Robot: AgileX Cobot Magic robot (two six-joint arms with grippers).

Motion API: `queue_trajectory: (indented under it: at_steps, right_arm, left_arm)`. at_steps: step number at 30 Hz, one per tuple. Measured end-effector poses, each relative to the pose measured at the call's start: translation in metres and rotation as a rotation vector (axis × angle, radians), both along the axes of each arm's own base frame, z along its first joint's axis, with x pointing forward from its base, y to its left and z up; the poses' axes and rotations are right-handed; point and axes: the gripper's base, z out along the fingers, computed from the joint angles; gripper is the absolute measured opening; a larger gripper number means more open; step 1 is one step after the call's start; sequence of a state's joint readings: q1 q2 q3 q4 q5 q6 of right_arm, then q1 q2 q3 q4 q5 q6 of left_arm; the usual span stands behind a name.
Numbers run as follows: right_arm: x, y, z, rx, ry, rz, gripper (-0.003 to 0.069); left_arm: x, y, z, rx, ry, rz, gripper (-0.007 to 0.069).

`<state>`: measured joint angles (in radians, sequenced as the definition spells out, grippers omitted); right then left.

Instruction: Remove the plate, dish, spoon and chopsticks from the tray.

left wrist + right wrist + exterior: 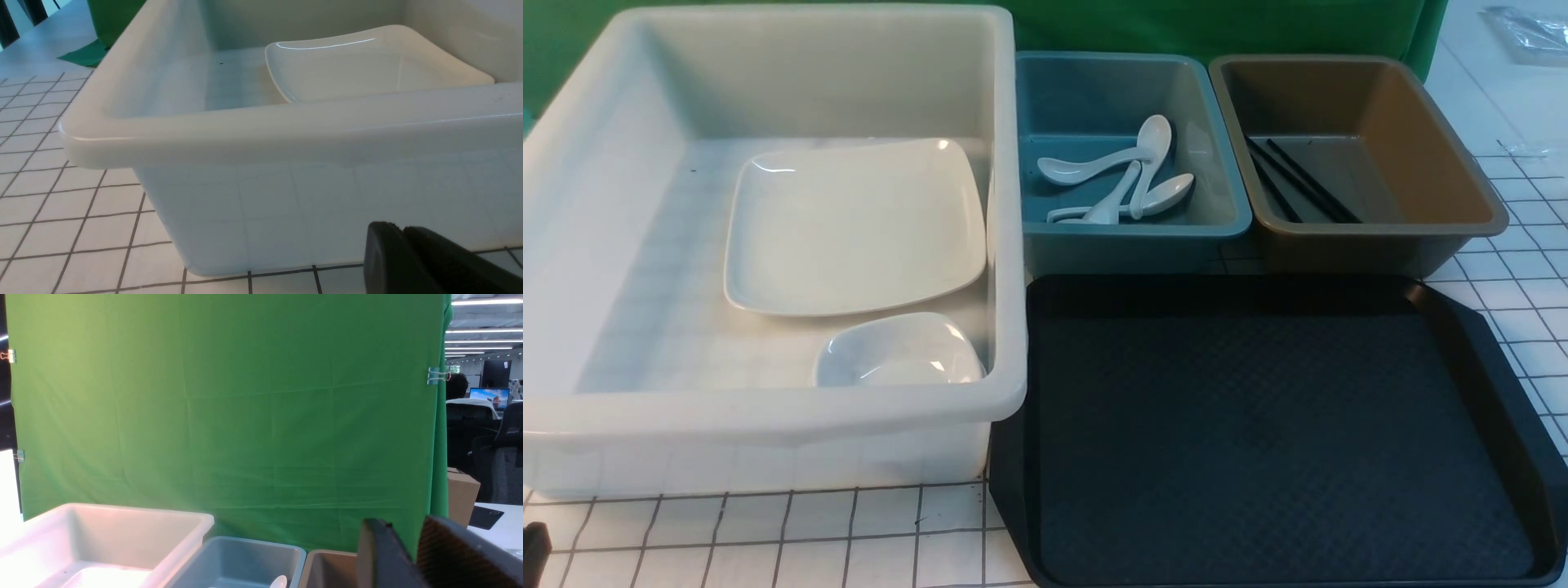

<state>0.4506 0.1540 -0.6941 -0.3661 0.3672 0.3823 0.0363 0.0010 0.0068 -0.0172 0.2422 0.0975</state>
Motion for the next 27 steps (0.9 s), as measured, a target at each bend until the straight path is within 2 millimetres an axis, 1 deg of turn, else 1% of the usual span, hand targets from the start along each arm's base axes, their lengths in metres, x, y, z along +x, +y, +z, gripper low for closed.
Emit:
queue_trajectory:
  at_steps: [21, 24, 27]
  right_arm:
    - [-0.0001, 0.0000, 0.0002, 0.001, -0.002, 0.001, 0.0235]
    - [-0.0005, 0.0013, 0.0002, 0.007, 0.000, 0.018, 0.0237]
    - [-0.0025, 0.0061, 0.0014, -0.025, -0.033, 0.065, 0.0237]
  left_arm:
    - [0.0000, 0.0000, 0.0000, -0.001, 0.000, 0.000, -0.0015]
    - [0.0000, 0.0000, 0.0000, -0.001, 0.000, 0.000, -0.0015]
    - [0.0000, 0.0000, 0.0000, -0.001, 0.000, 0.000, -0.0015]
